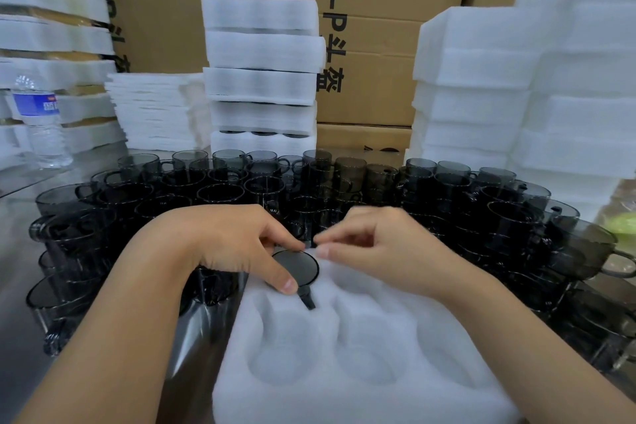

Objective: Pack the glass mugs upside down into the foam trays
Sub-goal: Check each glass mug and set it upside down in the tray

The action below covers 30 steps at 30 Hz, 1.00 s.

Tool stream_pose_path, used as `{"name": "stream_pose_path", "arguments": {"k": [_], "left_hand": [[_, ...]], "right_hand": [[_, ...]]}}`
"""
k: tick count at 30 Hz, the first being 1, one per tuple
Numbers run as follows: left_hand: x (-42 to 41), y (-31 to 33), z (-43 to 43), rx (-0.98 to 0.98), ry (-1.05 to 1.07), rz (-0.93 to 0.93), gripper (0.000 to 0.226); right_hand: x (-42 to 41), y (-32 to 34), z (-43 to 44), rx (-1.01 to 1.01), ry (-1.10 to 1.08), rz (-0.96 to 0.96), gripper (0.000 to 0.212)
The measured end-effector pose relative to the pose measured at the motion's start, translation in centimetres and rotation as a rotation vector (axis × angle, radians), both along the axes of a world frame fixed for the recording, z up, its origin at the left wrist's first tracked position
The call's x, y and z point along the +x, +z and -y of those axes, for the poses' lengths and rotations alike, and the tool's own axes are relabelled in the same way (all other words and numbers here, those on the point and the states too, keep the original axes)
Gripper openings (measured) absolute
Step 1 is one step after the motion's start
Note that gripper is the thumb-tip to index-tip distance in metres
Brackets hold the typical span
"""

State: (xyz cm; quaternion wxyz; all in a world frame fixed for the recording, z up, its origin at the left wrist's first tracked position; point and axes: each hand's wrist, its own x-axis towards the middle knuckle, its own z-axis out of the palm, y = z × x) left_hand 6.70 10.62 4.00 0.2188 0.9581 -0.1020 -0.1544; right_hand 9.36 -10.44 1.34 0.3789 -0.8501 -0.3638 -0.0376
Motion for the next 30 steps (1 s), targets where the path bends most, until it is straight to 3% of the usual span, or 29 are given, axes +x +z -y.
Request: {"name": "stream_pose_path", "arguments": {"k": [3,6,10,12,16,18,20,23,30], "left_hand": [[0.0,-0.2,-0.2,-0.043,0.020,0.009,0.057],[-0.1,-0.3,-0.2,-0.085,0.011,-0.015,0.058],[0.1,-0.5,-0.1,-0.120,0.003,-0.021,0.060],[0.2,-0.6,-0.1,-0.144,-0.008,-0.034,0.060],[0.0,-0.4,0.0,-0.244,-0.011,0.053,0.054],[0.0,-0.4,0.3,-0.376,-0.030,0.136,0.053],[0.0,-0.4,1.2,-0.594,-0.073,0.221,0.039],[0.2,-0.6,3.0,-0.823,-0.105,0.332,0.025],[0.7,-2.4,5.7,-0.928,-0.059,0.304,0.022]], "right_hand": [[0.5,1.3,1.5,0.061,-0.265,0.208,0.018],[1.0,2.3,4.1,-0.144,-0.734,0.479,0.027],[1.6,2.8,7.0,-0.447,-1.095,0.361,0.031],[1.9,2.7,7.7,-0.565,-1.149,0.308,0.031],[2.2,2.7,8.3,-0.615,-1.171,0.265,0.032],[2.4,2.5,8.4,-0.640,-1.171,0.235,0.032],[2.6,2.3,8.5,-0.655,-1.168,0.206,0.034],[2.7,2.2,8.5,-0.616,-1.149,0.199,0.037],[1.9,2.6,7.9,-0.420,-1.076,0.286,0.042]]}}
